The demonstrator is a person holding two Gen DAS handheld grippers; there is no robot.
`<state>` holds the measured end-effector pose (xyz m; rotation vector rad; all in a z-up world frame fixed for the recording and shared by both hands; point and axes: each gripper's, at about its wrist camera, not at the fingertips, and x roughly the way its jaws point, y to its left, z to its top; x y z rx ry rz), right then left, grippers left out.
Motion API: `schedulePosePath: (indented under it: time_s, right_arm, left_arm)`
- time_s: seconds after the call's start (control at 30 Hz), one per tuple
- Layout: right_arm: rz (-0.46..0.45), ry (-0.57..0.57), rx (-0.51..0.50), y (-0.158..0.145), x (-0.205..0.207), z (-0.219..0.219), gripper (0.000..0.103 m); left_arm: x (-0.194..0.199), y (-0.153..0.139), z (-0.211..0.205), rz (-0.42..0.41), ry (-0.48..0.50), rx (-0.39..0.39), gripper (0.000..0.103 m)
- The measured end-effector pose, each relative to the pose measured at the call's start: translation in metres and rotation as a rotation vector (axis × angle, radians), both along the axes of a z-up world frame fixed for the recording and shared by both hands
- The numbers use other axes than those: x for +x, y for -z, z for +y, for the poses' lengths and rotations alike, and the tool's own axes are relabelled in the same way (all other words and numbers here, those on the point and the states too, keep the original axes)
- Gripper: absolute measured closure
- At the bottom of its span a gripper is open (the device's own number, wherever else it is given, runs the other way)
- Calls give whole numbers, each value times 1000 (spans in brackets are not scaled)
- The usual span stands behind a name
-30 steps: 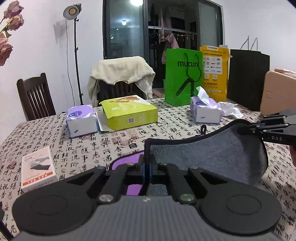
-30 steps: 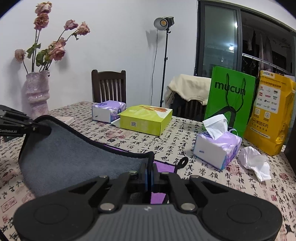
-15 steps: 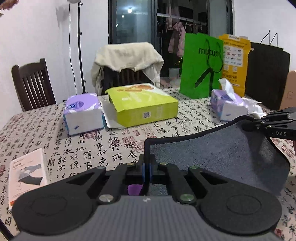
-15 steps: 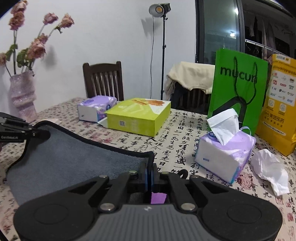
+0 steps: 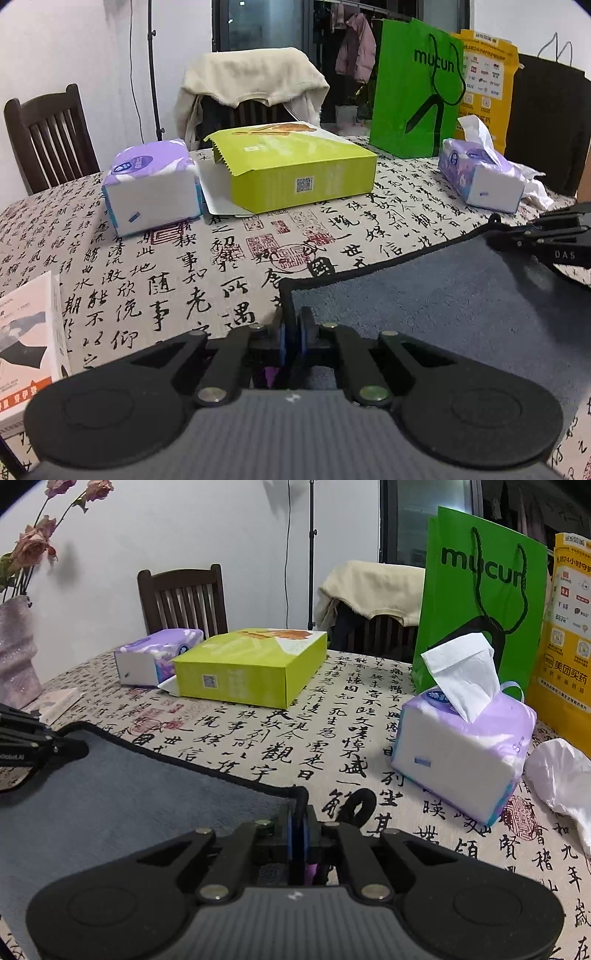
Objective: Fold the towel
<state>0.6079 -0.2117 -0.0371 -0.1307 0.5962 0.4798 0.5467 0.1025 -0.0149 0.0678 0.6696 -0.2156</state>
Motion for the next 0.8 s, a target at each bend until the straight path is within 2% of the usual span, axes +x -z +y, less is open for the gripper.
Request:
schedulePosePath:
  time_s: [0.17, 0.33, 0.8]
  right_arm:
    - [-15, 17, -12, -3, -1, -3, 88]
    - [-44, 31, -11, -16, -11, -11, 86]
    - [-119, 13, 7, -62, -83, -31, 84]
  left_arm:
    - [-3, -4, 0, -9, -23, 30, 92]
    - [-17, -16, 2, -32, -45, 42, 92]
    - [-101, -58, -11, -105, -62, 38, 92]
